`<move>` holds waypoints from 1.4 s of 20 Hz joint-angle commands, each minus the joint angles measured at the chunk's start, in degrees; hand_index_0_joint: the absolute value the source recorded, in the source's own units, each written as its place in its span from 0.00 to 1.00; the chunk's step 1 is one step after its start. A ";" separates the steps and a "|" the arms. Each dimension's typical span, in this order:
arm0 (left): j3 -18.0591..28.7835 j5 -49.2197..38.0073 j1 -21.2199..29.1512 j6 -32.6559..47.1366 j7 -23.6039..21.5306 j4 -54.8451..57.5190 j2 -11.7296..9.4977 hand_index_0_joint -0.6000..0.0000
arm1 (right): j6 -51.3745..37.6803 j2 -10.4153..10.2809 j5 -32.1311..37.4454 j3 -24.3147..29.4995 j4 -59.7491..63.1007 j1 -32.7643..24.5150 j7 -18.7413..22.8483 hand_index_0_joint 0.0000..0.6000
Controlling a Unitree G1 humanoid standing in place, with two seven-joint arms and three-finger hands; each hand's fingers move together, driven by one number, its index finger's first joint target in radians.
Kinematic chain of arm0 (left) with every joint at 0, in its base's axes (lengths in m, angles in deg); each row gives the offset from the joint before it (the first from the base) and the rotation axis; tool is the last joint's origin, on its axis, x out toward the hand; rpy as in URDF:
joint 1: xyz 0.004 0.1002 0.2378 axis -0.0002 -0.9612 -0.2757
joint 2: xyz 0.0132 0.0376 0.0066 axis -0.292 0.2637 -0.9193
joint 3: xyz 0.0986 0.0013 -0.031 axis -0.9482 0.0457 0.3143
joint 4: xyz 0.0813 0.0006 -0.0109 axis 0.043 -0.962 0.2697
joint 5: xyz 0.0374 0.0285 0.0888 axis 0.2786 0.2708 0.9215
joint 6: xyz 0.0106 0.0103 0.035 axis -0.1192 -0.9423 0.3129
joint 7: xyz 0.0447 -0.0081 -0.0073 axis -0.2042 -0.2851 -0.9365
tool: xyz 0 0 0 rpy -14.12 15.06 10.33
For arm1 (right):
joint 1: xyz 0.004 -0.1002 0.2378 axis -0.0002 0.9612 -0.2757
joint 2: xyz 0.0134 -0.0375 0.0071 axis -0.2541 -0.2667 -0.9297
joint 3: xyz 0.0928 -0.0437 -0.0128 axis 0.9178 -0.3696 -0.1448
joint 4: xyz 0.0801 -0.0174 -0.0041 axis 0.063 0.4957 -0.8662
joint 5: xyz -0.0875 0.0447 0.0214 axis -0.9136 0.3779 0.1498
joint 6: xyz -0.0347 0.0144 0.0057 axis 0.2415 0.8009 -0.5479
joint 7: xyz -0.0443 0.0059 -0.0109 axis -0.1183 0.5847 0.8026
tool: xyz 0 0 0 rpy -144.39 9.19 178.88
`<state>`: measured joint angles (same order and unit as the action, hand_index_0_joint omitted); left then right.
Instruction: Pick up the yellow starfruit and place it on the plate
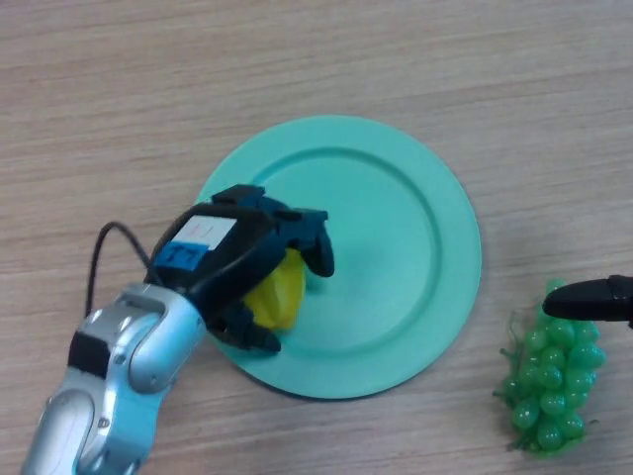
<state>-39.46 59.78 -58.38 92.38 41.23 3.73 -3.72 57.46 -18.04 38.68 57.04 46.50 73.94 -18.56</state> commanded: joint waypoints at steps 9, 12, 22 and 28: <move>6.09 -13.47 2.36 3.15 -10.81 7.02 -1.63 1.00 | -7.87 2.09 -5.49 -2.06 -2.02 -3.78 2.66 0.00; 7.87 -18.94 -0.84 2.26 -10.32 11.53 -2.23 1.00 | -7.20 0.91 -6.34 -4.07 -2.61 -4.05 2.26 0.00; 18.00 -57.09 -6.83 -9.88 -11.51 27.39 -4.55 1.00 | -9.15 -0.18 -8.25 -9.39 1.36 -7.60 2.68 0.00; 21.74 -53.65 -12.50 -3.11 -15.32 26.55 -3.91 1.00 | -11.75 -0.01 -6.18 -8.17 0.09 -6.52 3.76 0.00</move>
<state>-21.99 4.70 -71.95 80.80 28.62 27.28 -6.32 54.40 -19.25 30.17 46.21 50.44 69.06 -16.51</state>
